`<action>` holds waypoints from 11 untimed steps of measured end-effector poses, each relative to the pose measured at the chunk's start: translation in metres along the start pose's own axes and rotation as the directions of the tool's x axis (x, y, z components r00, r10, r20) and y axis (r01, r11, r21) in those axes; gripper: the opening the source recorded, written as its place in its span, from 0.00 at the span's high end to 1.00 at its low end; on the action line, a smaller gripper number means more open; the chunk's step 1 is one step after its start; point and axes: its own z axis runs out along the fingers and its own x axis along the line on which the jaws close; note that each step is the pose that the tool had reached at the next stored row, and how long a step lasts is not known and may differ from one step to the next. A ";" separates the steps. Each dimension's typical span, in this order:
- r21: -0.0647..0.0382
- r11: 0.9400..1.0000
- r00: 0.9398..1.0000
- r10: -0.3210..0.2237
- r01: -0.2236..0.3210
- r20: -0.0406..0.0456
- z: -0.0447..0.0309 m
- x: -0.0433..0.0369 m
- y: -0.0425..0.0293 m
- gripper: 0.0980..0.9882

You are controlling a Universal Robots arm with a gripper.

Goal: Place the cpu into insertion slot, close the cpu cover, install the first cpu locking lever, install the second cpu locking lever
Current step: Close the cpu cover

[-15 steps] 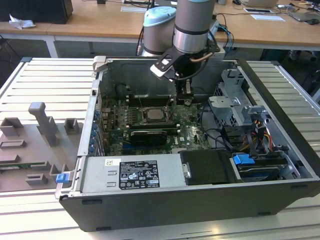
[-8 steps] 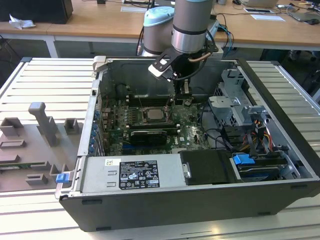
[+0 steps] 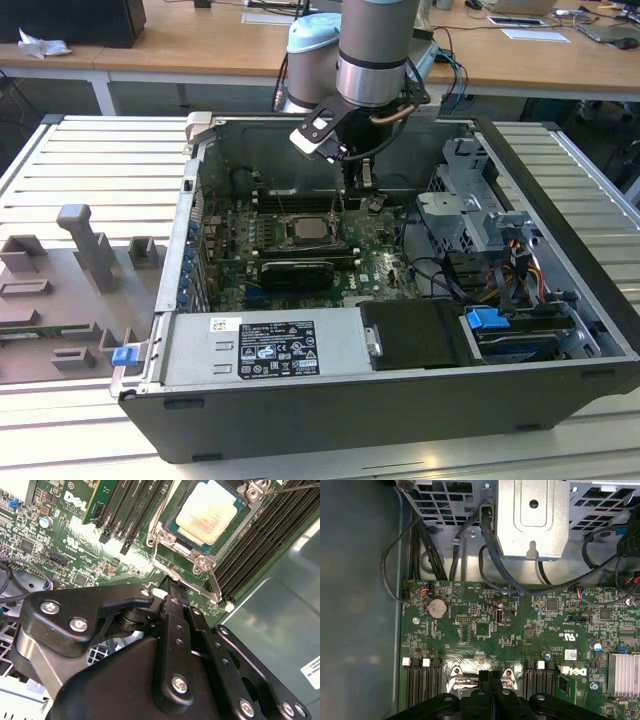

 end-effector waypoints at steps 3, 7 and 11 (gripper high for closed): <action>0.000 1.000 1.000 0.000 0.000 0.000 -0.0001 0.0001 -0.0030 0.99; 0.000 1.000 1.000 0.000 0.000 0.000 -0.0001 0.0002 -0.0067 0.99; 0.000 1.000 1.000 0.000 0.000 0.000 -0.0002 0.0003 -0.0108 0.99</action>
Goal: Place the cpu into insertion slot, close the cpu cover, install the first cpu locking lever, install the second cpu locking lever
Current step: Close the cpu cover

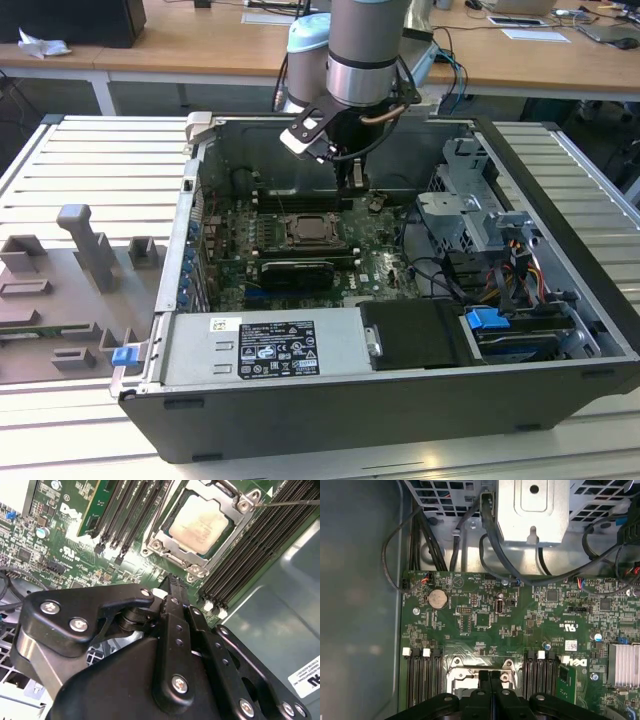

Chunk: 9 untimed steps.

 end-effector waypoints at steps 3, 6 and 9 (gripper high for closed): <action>0.000 1.000 1.000 0.000 0.000 0.000 0.0002 0.0002 -0.0033 0.99; 0.000 1.000 1.000 0.000 0.000 0.000 0.0047 0.0001 -0.0057 0.99; 0.000 1.000 1.000 0.000 0.000 0.000 0.0133 0.0001 -0.0088 0.99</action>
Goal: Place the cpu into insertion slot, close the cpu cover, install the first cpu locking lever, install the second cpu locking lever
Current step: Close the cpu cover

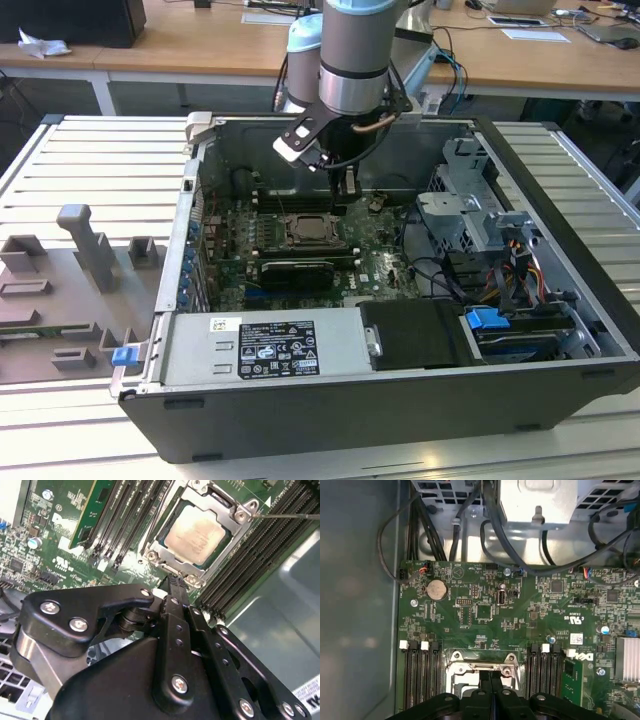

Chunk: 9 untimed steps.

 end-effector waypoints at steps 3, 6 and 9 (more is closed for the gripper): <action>0.000 1.000 1.000 0.000 0.000 0.000 0.0018 0.0000 -0.0029 0.99; 0.000 1.000 1.000 0.000 0.000 0.000 0.0022 0.0002 -0.0070 0.99; 0.000 1.000 1.000 0.000 0.000 0.000 0.0024 0.0004 -0.0129 0.99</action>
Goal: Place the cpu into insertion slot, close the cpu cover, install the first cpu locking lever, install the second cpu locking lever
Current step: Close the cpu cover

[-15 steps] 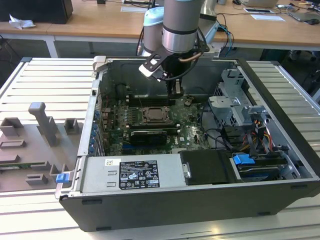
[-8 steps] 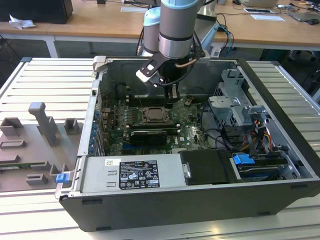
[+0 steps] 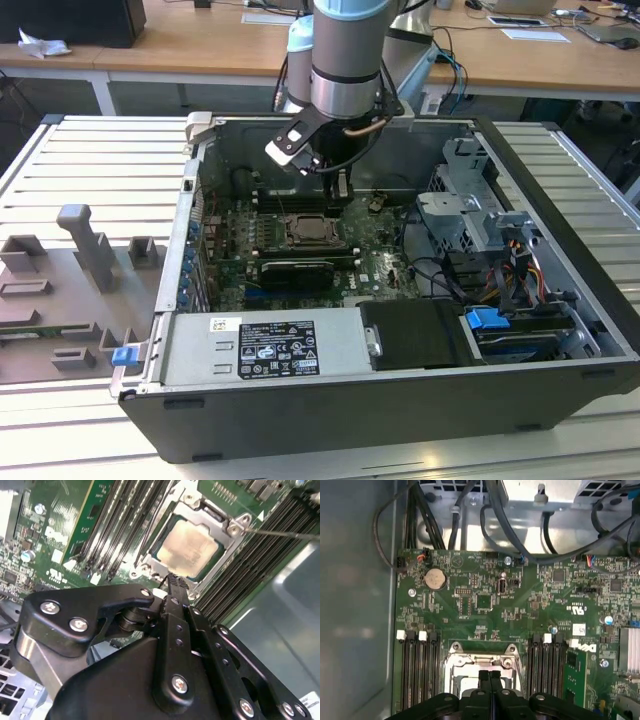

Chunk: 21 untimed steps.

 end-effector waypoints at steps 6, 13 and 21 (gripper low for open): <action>0.000 1.000 1.000 -0.002 0.002 0.000 0.0001 -0.0009 -0.0117 0.99; 0.000 1.000 1.000 -0.002 0.002 0.000 0.0003 -0.0008 -0.0174 0.99; 0.000 1.000 1.000 -0.002 0.002 0.000 0.0002 -0.0006 -0.0236 0.99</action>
